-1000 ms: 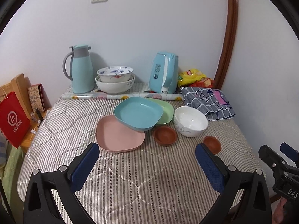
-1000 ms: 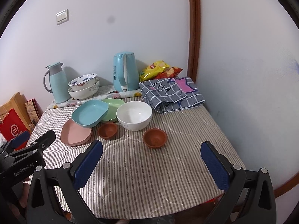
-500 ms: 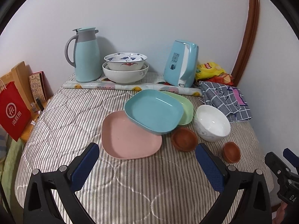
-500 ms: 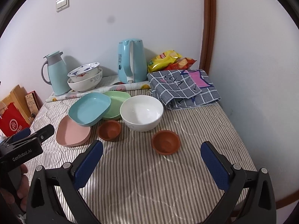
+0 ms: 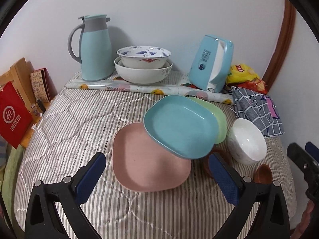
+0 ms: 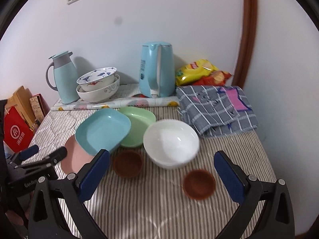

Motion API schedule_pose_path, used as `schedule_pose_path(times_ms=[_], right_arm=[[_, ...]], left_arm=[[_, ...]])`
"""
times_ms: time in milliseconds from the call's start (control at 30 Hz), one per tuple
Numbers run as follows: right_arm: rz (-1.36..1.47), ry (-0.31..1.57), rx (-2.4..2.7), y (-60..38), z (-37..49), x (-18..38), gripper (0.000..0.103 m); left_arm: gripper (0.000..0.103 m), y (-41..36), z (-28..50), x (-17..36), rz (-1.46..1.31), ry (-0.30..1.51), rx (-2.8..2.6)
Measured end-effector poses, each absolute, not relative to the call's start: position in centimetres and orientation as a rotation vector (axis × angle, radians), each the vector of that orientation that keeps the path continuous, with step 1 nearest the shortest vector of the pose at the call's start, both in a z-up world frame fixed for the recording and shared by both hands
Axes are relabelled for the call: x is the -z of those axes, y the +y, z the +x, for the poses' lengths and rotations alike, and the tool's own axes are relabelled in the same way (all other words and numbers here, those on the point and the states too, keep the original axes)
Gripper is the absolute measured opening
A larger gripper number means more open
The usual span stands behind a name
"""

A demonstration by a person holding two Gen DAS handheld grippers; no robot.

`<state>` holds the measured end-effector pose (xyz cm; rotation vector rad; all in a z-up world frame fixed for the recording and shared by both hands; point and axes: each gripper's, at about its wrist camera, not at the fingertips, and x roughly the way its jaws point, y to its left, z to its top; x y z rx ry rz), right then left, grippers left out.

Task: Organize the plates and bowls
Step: 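Reach the left gripper to the light-blue plate and close on its rim, then lift the light-blue plate with the left gripper and lower it onto the pink plate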

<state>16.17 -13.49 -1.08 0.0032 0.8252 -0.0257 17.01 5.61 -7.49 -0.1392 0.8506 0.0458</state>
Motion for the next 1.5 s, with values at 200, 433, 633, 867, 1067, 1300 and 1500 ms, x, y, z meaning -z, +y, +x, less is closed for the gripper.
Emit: schedule_pose_path(times_ms=[200, 433, 633, 867, 1067, 1300, 1500], right_arm=[[-0.062, 0.831, -0.016, -11.7, 20.8, 2.2, 0.091], [-0.095, 0.863, -0.097, -10.2, 24.8, 4.5, 0.082], [-0.120, 0.895, -0.128, -9.5, 27.8, 6.7, 0.072], [-0.150, 0.935, -0.177, -8.5, 31.0, 9.2, 0.070], [-0.143, 0.983, -0.218, -7.6, 33.0, 11.2, 0.063], [-0.139, 1.050, -0.232, -7.2, 33.6, 13.1, 0.019], [-0.123, 1.073, -0.243, -7.3, 32.6, 13.4, 0.010]], left_arm=[[0.096, 6.2, 19.5, 8.9, -0.177, 0.878, -0.059], [0.083, 6.3, 22.1, 10.6, -0.215, 0.917, -0.045], [0.062, 6.1, 23.9, 12.1, -0.214, 0.960, -0.029], [0.062, 6.4, 24.6, 13.2, -0.249, 0.993, -0.017], [0.062, 6.7, 25.2, 14.1, -0.271, 1.007, -0.014], [0.045, 6.8, 25.9, 14.7, -0.255, 1.015, -0.012], [0.029, 6.6, 25.9, 14.6, -0.227, 0.994, 0.004]])
